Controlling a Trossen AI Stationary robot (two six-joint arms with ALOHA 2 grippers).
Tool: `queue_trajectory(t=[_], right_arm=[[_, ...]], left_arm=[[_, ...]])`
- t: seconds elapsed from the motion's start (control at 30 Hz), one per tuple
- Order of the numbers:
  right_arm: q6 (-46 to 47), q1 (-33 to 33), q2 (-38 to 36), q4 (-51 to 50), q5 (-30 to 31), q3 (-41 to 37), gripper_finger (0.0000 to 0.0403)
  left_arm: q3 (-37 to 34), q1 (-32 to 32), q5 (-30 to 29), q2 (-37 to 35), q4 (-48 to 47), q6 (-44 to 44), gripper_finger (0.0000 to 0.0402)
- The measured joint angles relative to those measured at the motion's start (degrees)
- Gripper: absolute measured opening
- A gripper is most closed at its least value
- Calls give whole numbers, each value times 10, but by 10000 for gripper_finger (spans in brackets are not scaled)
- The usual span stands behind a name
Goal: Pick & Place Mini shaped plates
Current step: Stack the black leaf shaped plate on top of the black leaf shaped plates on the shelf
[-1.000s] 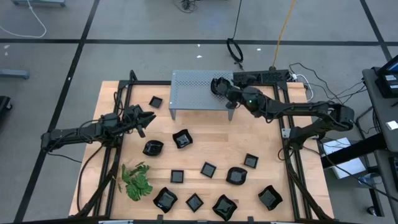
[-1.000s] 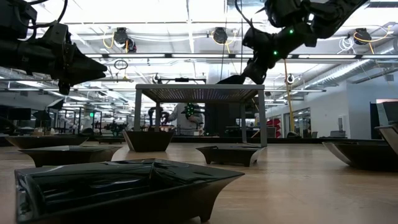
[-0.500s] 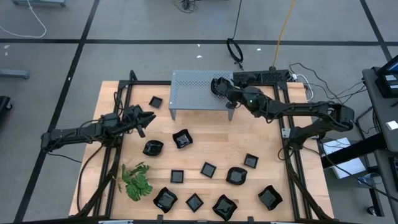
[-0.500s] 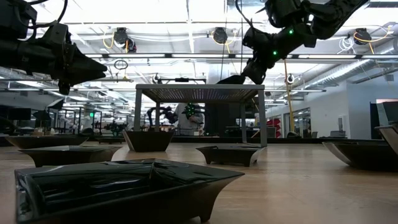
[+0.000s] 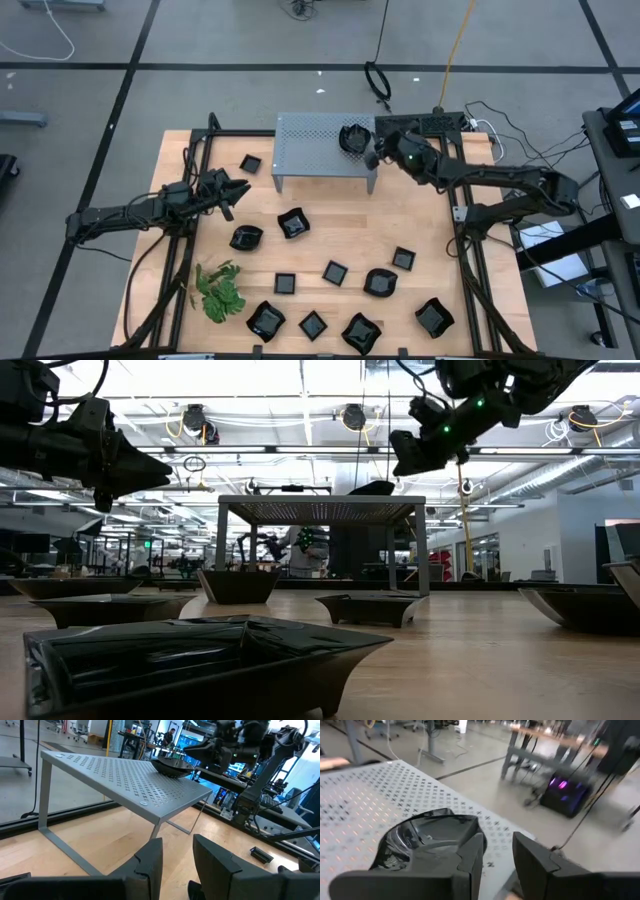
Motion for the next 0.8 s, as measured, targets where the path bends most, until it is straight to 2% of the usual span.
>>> queue_trajectory(t=[0.1,0.27,0.43,0.8], right_arm=[[22,-16,0,2,-32,0,93],[23,-29,0,-5,-38,0,93],[57,-34,0,-25,-95,0,93],[81,-37,0,-45,-107,0,93]], left_arm=[[0,0,0,0,0,0,111],[0,0,0,0,0,0,111],[0,0,0,0,0,0,111],[0,0,0,0,0,0,111]])
